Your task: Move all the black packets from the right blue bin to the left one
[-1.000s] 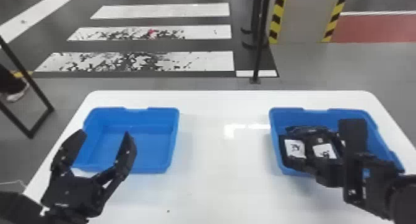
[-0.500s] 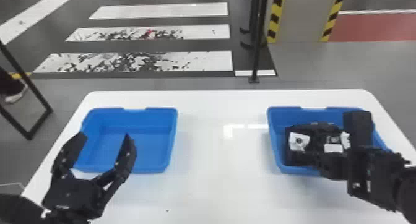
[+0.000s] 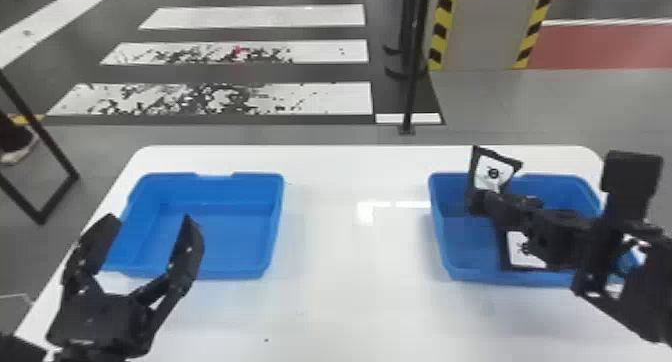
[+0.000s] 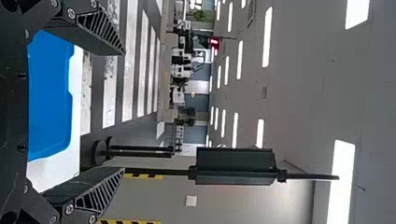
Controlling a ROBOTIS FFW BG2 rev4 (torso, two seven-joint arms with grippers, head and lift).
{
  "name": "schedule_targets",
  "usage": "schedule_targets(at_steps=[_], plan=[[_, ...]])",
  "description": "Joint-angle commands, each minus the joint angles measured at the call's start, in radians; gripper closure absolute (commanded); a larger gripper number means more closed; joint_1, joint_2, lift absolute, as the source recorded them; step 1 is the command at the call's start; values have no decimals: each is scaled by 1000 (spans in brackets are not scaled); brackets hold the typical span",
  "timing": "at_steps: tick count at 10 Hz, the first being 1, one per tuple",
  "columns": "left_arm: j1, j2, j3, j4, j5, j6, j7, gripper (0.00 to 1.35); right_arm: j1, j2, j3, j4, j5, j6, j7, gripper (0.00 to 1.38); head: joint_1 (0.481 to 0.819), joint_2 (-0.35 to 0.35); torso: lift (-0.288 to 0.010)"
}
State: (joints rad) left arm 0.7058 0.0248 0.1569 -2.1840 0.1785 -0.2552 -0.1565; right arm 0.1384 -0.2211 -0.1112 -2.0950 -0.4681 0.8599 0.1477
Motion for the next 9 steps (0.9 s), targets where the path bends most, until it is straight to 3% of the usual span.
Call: schedule_targets(at_steps=[1, 3, 5, 9], plan=[[-9, -6, -3, 16, 15, -49, 3, 159, 19, -4, 4, -56, -50, -67, 78, 1125, 695, 66, -140], [-31, -3, -29, 16, 95, -12, 3, 159, 6, -26, 97, -59, -116, -151, 234, 1125, 695, 143, -140], [-58, 27, -81, -14, 188, 15, -12, 159, 6, -38, 205, -37, -180, -217, 323, 1127, 695, 214, -140], [-119, 63, -153, -173, 406, 319, -115, 159, -35, -80, 400, 15, -254, -241, 354, 1127, 695, 286, -140]])
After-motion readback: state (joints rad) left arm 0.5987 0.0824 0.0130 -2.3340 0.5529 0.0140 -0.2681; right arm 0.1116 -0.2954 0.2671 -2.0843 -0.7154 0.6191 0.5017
